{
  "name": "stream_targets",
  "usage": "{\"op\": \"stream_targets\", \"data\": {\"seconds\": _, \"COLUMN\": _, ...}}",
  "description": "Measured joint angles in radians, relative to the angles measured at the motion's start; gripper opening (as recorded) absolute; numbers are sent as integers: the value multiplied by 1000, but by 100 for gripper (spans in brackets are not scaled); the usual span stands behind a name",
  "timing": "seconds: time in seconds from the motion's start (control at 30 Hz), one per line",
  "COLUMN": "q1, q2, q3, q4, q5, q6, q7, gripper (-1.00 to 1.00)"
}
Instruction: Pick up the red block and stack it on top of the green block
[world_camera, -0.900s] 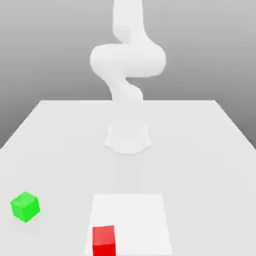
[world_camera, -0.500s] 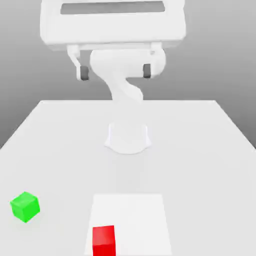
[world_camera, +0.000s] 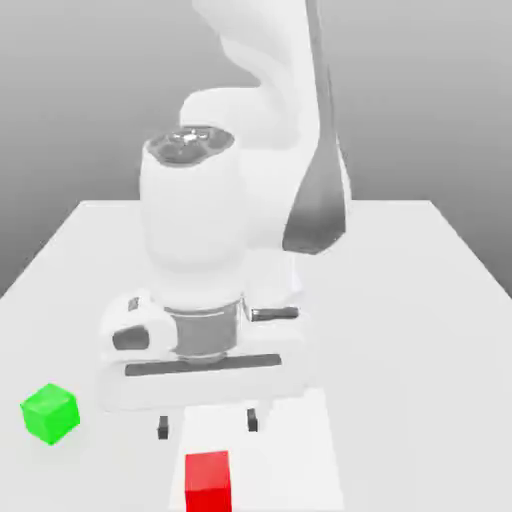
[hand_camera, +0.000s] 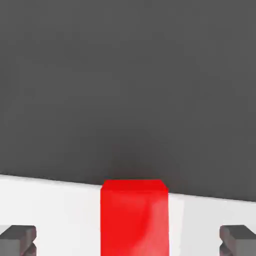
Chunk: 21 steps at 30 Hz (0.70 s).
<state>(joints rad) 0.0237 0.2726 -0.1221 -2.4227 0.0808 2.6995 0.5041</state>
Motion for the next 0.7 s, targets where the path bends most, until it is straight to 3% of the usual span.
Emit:
{"op": "stream_targets", "data": {"seconds": 0.1, "q1": -19, "q2": 109, "q3": 23, "q4": 15, "q5": 24, "q6": 87, "q7": -20, "gripper": 0}}
{"op": "stream_targets", "data": {"seconds": 0.13, "q1": -24, "q2": 132, "q3": 29, "q4": 19, "q5": 30, "q6": 106, "q7": -24, "gripper": -100}}
{"op": "stream_targets", "data": {"seconds": 0.37, "q1": -24, "q2": 131, "q3": 29, "q4": 19, "q5": 29, "q6": 105, "q7": -23, "gripper": -100}}
{"op": "stream_targets", "data": {"seconds": 0.53, "q1": -14, "q2": -22, "q3": -3, "q4": -9, "q5": -13, "q6": -21, "q7": 0, "gripper": -100}}
{"op": "stream_targets", "data": {"seconds": 0.7, "q1": -151, "q2": -116, "q3": -117, "q4": -63, "q5": -19, "q6": -61, "q7": -129, "gripper": -100}}
